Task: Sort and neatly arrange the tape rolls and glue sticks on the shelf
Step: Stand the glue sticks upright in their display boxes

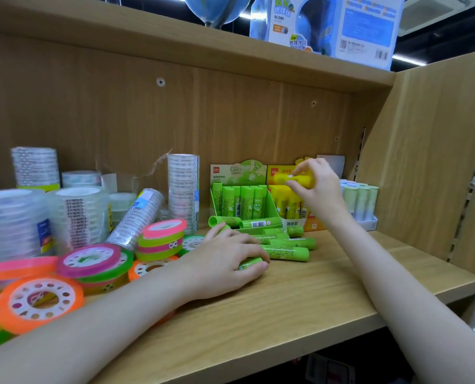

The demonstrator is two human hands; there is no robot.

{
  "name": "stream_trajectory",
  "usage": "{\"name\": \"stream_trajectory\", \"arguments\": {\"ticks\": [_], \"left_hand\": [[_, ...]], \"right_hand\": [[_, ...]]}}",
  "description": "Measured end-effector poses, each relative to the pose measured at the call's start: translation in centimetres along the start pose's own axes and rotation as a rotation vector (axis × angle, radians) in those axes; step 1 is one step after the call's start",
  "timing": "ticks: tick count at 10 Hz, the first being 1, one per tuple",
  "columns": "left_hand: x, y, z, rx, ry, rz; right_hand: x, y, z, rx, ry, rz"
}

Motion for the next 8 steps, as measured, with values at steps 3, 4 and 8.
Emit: {"name": "stream_trajectory", "arguments": {"ticks": [3,4,8], "left_hand": [[0.0,0.0,0.0,-0.001,0.001,-0.003],[0.0,0.0,0.0,0.006,0.0,-0.004],[0.0,0.1,0.0,0.023,0.004,-0.004]], "right_hand": [[-0.2,-1.1,-0.5,0.085,0.047,-0.057],[-0.2,0.2,-0.3,-0.127,0.015,0.054],[-1.4,2.9,-1.2,-0.477,-0.008,0.306]]}}
Point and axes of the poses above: each hand's wrist, its own x-axis towards the middle knuckle, its own y-axis out of the palm, z = x × y, the point moved 10 cm from there along x, towards the middle knuckle, and after that the axes turned 3 degrees about -y, right-handed, at the moved point
